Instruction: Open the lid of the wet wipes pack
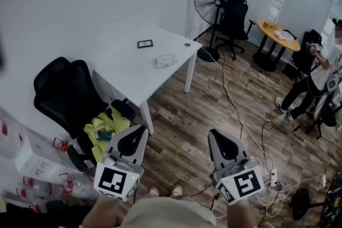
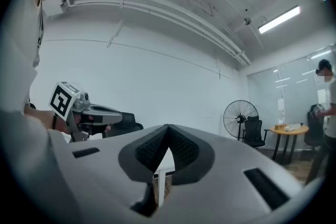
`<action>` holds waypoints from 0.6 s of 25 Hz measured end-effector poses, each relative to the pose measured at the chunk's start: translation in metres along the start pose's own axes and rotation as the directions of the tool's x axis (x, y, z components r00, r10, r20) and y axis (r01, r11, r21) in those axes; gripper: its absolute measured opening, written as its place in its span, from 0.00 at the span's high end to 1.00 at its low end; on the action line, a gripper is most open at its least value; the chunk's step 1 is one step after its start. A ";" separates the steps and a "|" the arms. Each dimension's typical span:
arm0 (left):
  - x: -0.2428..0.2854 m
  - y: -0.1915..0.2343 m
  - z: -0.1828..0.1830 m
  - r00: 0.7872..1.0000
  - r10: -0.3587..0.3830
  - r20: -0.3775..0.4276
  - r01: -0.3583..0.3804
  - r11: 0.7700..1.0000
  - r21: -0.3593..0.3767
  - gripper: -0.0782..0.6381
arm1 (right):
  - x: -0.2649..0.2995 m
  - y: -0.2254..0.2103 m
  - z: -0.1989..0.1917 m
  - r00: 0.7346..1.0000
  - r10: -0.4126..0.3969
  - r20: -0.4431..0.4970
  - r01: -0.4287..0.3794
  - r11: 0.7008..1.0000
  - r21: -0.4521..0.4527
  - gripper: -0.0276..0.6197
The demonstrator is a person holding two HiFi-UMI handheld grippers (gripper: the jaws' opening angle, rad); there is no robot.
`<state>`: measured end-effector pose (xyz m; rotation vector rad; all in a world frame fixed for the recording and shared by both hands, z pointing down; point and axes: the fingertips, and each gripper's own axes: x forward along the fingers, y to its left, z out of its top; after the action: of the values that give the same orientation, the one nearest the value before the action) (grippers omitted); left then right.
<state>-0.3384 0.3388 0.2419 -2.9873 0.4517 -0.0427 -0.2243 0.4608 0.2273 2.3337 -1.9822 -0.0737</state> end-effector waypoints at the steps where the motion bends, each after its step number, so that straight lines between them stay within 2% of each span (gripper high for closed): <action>1: 0.001 -0.001 -0.001 1.000 0.015 -0.007 -0.015 1.000 0.003 0.85 | 0.000 -0.004 -0.001 1.000 0.007 0.002 -0.007 1.000 0.014 0.92; 5: 0.006 -0.005 -0.008 0.998 0.048 -0.033 -0.048 0.999 0.009 0.85 | 0.000 -0.017 -0.007 1.000 0.013 -0.004 -0.013 0.999 0.037 0.92; 15: 0.022 -0.025 -0.009 0.998 0.045 -0.042 -0.044 0.999 0.023 0.85 | -0.007 -0.040 -0.021 1.000 0.023 -0.006 -0.022 0.998 0.061 0.92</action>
<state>-0.3108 0.3553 0.2545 -2.9584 0.5185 -0.1065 -0.1847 0.4750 0.2447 2.3437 -2.0349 -0.0040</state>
